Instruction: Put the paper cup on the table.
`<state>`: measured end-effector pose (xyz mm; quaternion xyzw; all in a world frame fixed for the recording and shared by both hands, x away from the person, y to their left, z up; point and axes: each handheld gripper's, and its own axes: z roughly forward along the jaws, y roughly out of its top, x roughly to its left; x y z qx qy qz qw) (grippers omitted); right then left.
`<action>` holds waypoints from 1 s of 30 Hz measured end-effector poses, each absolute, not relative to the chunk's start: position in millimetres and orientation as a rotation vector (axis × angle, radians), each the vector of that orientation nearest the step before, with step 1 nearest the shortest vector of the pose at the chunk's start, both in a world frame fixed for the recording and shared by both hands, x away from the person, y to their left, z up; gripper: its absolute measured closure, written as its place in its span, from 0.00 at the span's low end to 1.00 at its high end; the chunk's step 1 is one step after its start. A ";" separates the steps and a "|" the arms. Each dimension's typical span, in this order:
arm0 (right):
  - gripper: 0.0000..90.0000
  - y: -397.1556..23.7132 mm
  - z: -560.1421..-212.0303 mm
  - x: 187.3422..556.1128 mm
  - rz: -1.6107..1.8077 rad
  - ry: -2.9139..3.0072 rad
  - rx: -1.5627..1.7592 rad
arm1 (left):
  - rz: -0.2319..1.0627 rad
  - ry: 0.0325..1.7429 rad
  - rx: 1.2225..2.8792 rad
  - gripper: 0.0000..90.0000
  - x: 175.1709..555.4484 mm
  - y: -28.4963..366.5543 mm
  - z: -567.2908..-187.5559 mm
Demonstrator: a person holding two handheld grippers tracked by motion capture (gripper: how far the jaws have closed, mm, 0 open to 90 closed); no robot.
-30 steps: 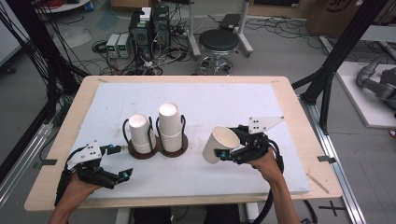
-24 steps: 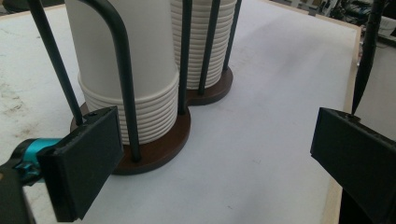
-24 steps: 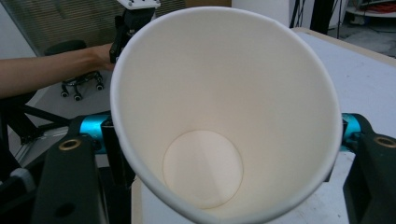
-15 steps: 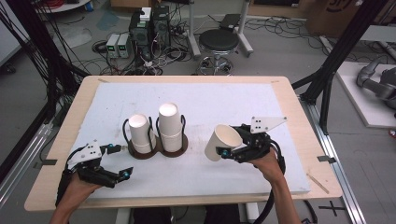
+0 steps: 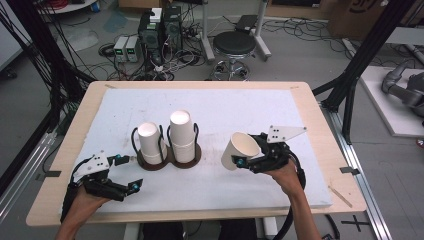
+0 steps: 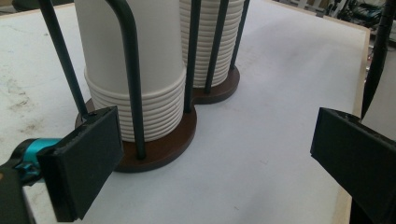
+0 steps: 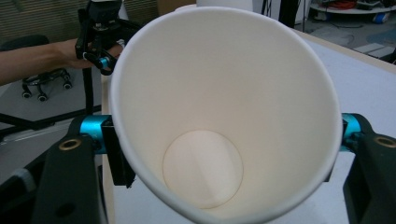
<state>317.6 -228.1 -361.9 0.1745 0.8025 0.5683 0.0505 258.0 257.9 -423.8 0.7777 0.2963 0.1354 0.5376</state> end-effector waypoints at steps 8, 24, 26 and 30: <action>0.32 -225.7 -366.8 320.9 1.619 2.447 0.582 | 0.320 0.711 1.852 0.03 258.1 258.2 -425.9; 0.32 -199.6 -384.5 330.2 1.389 2.526 0.576 | 0.306 0.722 1.847 0.03 259.8 259.5 -430.3; 0.32 -197.5 -385.4 330.2 1.387 2.528 0.572 | 0.306 0.724 1.851 0.03 259.9 259.8 -431.0; 0.32 -193.0 -388.9 330.2 1.370 2.544 0.570 | 0.308 0.720 1.848 0.03 260.1 259.8 -430.3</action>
